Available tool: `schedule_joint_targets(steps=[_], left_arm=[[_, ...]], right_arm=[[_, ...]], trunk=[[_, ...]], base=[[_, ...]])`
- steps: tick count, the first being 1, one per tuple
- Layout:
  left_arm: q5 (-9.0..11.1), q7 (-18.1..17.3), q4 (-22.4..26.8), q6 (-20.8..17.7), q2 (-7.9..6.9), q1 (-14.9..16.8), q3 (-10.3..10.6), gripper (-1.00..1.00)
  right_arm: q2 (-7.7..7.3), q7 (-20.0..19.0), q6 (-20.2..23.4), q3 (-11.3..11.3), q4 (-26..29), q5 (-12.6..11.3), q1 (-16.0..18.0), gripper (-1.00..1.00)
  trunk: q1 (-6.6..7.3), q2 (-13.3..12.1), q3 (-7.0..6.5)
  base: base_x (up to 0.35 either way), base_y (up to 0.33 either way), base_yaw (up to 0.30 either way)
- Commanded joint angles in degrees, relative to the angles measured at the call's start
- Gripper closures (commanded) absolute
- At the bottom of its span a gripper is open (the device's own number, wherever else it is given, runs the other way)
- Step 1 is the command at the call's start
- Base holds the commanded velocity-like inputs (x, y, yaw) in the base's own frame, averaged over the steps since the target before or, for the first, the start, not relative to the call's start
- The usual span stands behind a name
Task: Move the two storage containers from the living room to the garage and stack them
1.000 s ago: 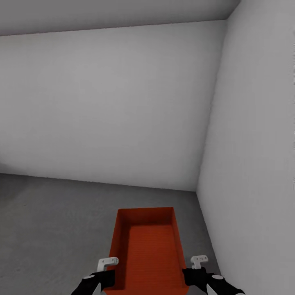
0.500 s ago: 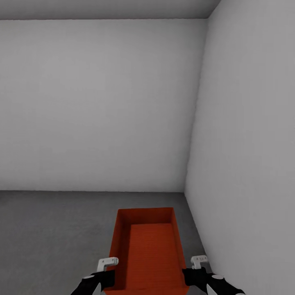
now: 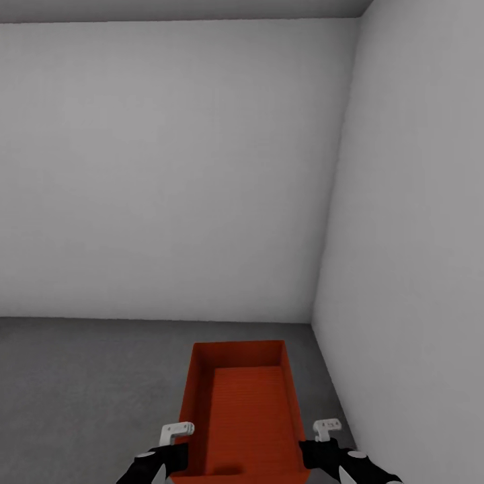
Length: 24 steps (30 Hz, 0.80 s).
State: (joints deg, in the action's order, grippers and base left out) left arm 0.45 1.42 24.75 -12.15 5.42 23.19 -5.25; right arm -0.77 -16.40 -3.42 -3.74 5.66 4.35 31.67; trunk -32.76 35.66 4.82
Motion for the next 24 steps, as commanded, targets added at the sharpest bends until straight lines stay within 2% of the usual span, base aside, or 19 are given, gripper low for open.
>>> schedule_joint_targets(steps=[1, 8, 24], left_arm=[[0.5, 0.3, 0.2, 1.1, 0.11, 0.0, 0.9, 1.00], [0.5, 0.3, 0.2, 1.1, 0.11, 0.0, 0.9, 1.00], [0.5, 0.4, 0.2, 1.1, 0.11, 0.0, 0.9, 1.00]], right_arm=[[0.06, -1.2, 3.0, -1.0, -0.2, 0.8, 0.1, 1.00], [0.06, -1.2, 3.0, -1.0, -0.2, 0.8, 0.1, 1.00], [0.06, -1.2, 2.7, -1.0, -0.2, 0.7, 0.1, 1.00]], trunk=[[-0.05, 0.1, 0.13], [-0.05, 0.1, 0.18], [-0.05, 0.1, 0.18]], base=[[0.303, 0.083, 0.075], [0.304, 0.071, 0.017], [0.321, 0.003, 0.000]])
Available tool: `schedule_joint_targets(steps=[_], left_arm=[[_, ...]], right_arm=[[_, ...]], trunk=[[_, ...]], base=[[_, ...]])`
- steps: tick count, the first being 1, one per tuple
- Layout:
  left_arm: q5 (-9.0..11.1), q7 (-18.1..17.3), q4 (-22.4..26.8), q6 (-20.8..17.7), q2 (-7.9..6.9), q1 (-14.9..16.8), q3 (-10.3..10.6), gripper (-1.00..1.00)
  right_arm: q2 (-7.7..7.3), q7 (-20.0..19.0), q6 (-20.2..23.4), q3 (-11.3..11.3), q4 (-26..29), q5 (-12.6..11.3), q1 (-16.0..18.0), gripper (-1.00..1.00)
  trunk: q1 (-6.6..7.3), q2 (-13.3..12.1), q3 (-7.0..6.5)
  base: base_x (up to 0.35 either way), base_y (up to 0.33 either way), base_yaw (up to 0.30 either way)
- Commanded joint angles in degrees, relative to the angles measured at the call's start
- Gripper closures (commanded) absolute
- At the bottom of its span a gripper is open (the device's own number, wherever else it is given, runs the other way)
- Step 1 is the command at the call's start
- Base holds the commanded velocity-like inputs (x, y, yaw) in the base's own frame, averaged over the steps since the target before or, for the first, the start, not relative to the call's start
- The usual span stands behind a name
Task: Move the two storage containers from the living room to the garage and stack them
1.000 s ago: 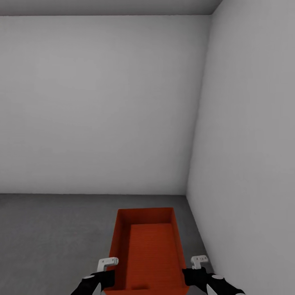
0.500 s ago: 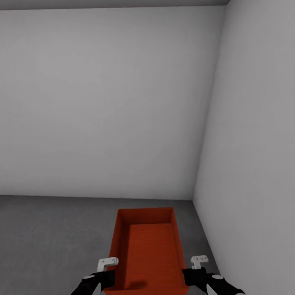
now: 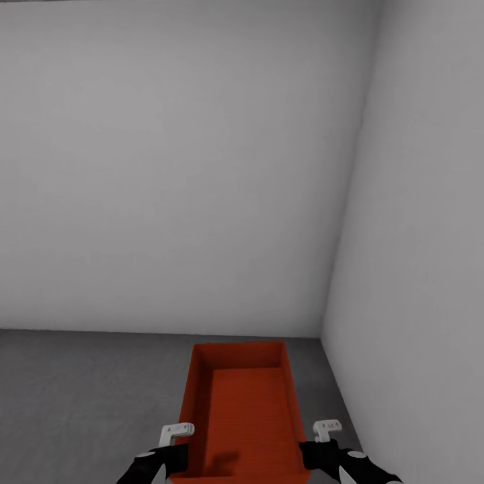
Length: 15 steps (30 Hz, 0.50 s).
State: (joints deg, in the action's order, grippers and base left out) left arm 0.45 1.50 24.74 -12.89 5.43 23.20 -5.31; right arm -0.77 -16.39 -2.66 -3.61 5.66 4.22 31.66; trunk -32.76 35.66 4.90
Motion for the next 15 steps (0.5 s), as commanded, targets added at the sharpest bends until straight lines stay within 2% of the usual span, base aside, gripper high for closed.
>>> schedule_joint_targets(steps=[1, 11, 15], left_arm=[[0.5, 0.3, 0.2, 1.8, 0.11, 0.0, 0.9, 1.00], [0.5, 0.3, 0.2, 1.8, 0.11, 0.0, 0.9, 1.00], [0.5, 0.3, 0.2, 1.8, 0.11, 0.0, 0.9, 1.00]], right_arm=[[0.06, -1.2, 1.8, -1.1, -0.3, 0.8, 0.1, 1.00], [0.06, -1.2, 1.8, -1.1, -0.3, 0.8, 0.1, 1.00], [0.00, -1.2, 1.7, -1.1, -0.3, 0.7, 0.1, 1.00]], trunk=[[-0.05, 0.1, 0.10], [-0.05, 0.1, 0.10], [-0.05, 0.1, 0.10]], base=[[0.322, 0.000, 0.000], [0.321, 0.000, 0.000], [0.178, 0.000, 0.000]])
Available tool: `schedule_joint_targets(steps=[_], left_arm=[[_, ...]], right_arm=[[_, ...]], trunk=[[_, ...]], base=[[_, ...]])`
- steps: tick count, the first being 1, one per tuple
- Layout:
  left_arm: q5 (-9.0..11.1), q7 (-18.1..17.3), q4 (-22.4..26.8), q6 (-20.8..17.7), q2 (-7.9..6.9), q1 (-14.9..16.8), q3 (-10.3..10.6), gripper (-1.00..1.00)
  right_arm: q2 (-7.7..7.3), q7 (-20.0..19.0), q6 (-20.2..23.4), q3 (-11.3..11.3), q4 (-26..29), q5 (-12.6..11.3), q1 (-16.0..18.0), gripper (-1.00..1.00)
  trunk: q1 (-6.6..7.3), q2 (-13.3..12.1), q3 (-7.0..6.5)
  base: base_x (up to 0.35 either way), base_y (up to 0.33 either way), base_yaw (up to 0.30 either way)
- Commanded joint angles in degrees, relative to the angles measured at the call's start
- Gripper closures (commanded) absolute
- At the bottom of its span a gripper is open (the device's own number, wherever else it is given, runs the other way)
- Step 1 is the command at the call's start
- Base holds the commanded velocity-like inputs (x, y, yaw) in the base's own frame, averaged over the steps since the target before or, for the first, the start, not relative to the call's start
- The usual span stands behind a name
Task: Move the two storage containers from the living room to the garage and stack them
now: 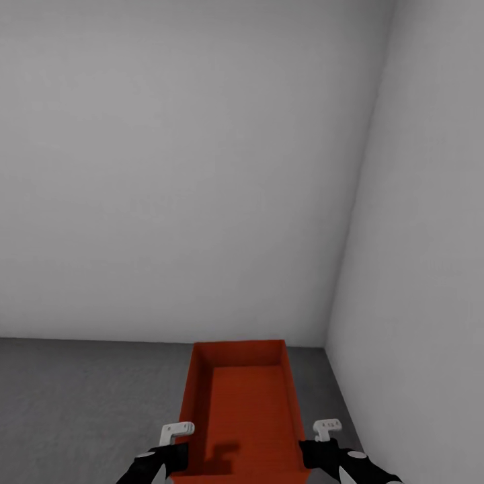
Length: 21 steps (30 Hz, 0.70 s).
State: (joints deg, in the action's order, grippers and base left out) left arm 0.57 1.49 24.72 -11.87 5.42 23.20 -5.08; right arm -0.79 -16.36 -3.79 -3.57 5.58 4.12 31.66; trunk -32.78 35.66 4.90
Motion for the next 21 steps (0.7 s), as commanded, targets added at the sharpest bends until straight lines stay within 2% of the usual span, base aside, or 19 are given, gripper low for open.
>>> schedule_joint_targets(steps=[1, 14, 21], left_arm=[[0.4, 0.3, 0.2, 0.8, 0.11, 0.0, 0.7, 1.00], [0.4, 0.3, 0.2, 0.8, 0.20, 0.0, 0.7, 1.00], [0.3, 0.6, 0.2, 0.7, 0.12, 0.0, 0.7, 1.00]], right_arm=[[0.01, -1.2, 2.8, -1.2, -0.2, 0.8, 0.1, 1.00], [0.00, -1.1, 2.9, -1.2, -0.2, 0.9, 0.1, 1.00], [0.00, -1.1, 2.9, -1.2, -0.2, 0.9, 0.1, 1.00]], trunk=[[-0.03, 0.1, 0.10], [-0.03, 0.1, 0.10], [-0.03, 0.1, 0.10]], base=[[0.058, 0.000, 0.000], [0.017, 0.000, 0.000], [0.268, 0.000, 0.000]])
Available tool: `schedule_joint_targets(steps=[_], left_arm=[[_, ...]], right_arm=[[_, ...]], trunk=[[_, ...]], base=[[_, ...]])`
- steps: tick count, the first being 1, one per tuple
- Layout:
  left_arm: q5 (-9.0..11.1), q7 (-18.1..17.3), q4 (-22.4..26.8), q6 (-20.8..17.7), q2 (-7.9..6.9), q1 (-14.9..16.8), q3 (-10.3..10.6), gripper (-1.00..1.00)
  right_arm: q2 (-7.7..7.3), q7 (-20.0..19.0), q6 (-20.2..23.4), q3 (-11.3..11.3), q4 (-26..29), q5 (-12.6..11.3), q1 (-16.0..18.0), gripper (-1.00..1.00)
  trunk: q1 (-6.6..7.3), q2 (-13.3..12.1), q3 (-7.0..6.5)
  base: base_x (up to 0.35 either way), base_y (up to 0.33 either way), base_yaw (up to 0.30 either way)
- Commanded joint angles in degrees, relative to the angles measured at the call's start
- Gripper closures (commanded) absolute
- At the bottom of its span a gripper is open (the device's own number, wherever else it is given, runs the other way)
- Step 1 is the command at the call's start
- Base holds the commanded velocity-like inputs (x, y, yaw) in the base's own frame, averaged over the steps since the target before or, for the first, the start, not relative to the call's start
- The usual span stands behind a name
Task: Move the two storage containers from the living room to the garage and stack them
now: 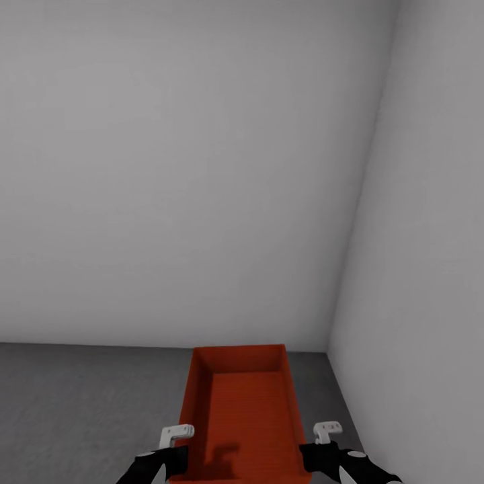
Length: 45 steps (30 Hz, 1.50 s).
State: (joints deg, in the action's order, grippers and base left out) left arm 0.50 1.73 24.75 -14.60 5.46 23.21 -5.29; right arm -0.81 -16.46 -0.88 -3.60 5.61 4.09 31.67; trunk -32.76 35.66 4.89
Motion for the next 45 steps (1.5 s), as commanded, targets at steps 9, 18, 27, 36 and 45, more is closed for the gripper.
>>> schedule_joint_targets(steps=[9, 18, 27, 36, 45], left_arm=[[0.4, 0.4, 0.2, 3.4, 0.12, 0.0, 0.9, 1.00], [0.5, 0.4, 0.2, 3.4, 0.14, 0.0, 0.9, 1.00], [0.5, 0.3, 0.2, 3.5, 0.19, 0.0, 0.9, 1.00], [0.5, 0.3, 0.2, 3.6, 0.24, 0.0, 0.8, 1.00], [0.4, 0.5, 0.2, 3.5, 0.24, 0.0, 0.8, 1.00]], right_arm=[[0.02, -1.0, 0.0, -1.1, -0.3, 0.9, 0.1, 1.00], [0.02, -1.1, 0.0, -1.1, -0.3, 0.9, 0.1, 1.00], [0.02, -1.1, 0.0, -1.1, -0.3, 0.9, 0.1, 1.00], [0.02, -1.1, 0.0, -1.1, -0.3, 0.9, 0.1, 1.00], [0.02, -1.1, 0.0, -1.1, -0.3, 0.9, 0.1, 1.00]], trunk=[[-0.05, 0.1, 0.11], [-0.05, 0.1, 0.11], [-0.05, 0.1, 0.39], [-0.05, 0.1, 0.99], [-0.05, 0.1, 1.05]], base=[[0.325, 0.000, 0.000], [0.327, 0.000, 0.000], [0.073, 0.000, 0.000], [0.001, 0.000, 0.000], [0.000, -0.130, 0.000]])
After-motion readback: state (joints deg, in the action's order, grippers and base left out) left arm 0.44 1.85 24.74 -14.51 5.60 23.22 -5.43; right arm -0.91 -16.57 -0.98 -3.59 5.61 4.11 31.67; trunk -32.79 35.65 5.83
